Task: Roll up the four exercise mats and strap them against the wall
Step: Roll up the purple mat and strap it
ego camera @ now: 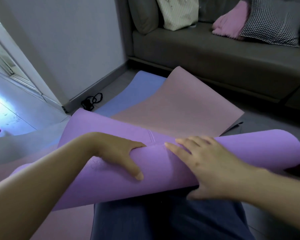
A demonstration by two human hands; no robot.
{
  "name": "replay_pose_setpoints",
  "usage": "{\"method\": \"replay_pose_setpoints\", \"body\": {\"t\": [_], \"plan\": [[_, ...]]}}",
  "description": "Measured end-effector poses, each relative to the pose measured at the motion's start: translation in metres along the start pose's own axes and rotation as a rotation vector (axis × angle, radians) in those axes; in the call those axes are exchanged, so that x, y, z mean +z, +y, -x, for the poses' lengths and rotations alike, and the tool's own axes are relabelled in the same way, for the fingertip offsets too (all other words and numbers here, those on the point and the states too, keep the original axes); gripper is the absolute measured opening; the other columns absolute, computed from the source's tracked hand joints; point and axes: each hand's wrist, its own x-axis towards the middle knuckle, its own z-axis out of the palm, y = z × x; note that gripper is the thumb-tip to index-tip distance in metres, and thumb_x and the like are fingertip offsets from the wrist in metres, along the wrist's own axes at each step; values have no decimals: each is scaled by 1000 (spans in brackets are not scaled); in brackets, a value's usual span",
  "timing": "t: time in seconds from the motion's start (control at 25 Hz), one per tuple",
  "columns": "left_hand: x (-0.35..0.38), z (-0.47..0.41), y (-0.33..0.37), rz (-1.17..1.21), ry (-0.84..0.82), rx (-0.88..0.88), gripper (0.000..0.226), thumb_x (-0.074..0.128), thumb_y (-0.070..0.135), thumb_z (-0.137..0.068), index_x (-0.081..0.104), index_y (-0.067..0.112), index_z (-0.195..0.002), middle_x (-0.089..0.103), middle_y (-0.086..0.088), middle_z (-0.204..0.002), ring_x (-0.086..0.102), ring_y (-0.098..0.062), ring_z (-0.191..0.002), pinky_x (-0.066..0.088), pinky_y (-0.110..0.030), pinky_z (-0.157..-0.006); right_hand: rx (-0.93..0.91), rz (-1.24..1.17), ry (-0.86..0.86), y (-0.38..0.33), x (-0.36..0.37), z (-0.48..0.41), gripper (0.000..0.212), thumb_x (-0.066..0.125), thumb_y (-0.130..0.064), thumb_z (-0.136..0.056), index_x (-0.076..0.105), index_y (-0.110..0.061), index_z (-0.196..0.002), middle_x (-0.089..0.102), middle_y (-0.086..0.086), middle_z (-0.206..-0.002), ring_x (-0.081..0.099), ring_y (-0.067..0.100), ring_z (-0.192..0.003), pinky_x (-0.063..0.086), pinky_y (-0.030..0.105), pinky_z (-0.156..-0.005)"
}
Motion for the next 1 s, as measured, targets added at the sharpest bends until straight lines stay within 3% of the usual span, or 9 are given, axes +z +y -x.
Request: {"method": "replay_pose_setpoints", "body": {"t": [0.08, 0.16, 0.28, 0.36, 0.44, 0.6, 0.72, 0.84, 1.0], "plan": [[-4, 0, 2, -12, -18, -18, 87, 73, 67, -51, 40, 48, -129, 57, 28, -117, 55, 1, -110, 42, -29, -102, 24, 17, 121, -3, 25, 2, 124, 73, -71, -31, 43, -13, -136, 61, 15, -117, 62, 33, -96, 53, 50, -80], [3, 4, 7, -171, 81, -30, 95, 71, 68, -61, 25, 44, -141, 45, 23, -131, 46, -4, -121, 35, -32, -107, 38, -34, 124, 3, 34, -5, 115, 73, -64, -35, 42, -14, -133, 61, 13, -114, 62, 33, -92, 53, 47, -77], [40, 8, 12, -595, 483, -68, 110, 65, 73, -61, 9, 34, -148, 37, 8, -137, 44, -20, -124, 28, -47, -109, 31, -135, -58, 12, 18, -19, 108, 71, -62, -51, 29, -25, -143, 50, 1, -128, 54, 25, -111, 45, 42, -92], [67, 0, 9, -808, 844, -7, 120, 70, 73, -45, 26, 22, -144, 53, -6, -126, 59, -31, -105, 37, -61, -98, 24, -265, -258, 22, 7, -38, 105, 76, -61, -53, 25, -35, -141, 47, -8, -127, 49, 19, -114, 43, 37, -95], [78, -12, 4, -828, 1021, 36, 118, 74, 68, -35, 38, 17, -136, 62, -13, -113, 64, -35, -90, 43, -64, -88, 25, -430, -392, 33, -3, -60, 99, 84, -56, -47, 34, -41, -131, 51, -12, -118, 52, 16, -109, 48, 37, -90], [67, -15, 0, -706, 1020, 52, 103, 63, 67, -41, 46, 21, -132, 63, -7, -107, 63, -32, -82, 52, -48, -78, 36, -443, -440, 39, -2, -65, 106, 85, -55, -50, 28, -43, -138, 48, -13, -127, 48, 16, -118, 44, 38, -97], [58, -14, -3, -717, 1008, 51, 98, 56, 68, -44, 46, 23, -131, 63, -3, -104, 63, -27, -79, 53, -40, -72, 74, -115, -102, 24, 18, -38, 119, 71, -69, -49, 19, -30, -148, 47, -3, -132, 51, 25, -116, 43, 44, -94], [58, -14, -1, -736, 1040, 95, 94, 57, 68, -48, 47, 23, -130, 64, -1, -107, 64, -27, -83, 51, -40, -77, 16, -46, 17, 31, 24, -35, 98, 59, -66, -48, 37, -28, -135, 59, -1, -107, 60, 27, -90, 50, 40, -76], [21, -10, 14, -674, 1154, 114, 87, 55, 64, -52, 48, 25, -129, 63, 2, -113, 65, -27, -93, 48, -40, -83, 0, 81, 36, 65, -29, -57, 91, 54, -68, -59, 28, -34, -139, 54, -3, -111, 56, 25, -97, 45, 35, -82]]}}
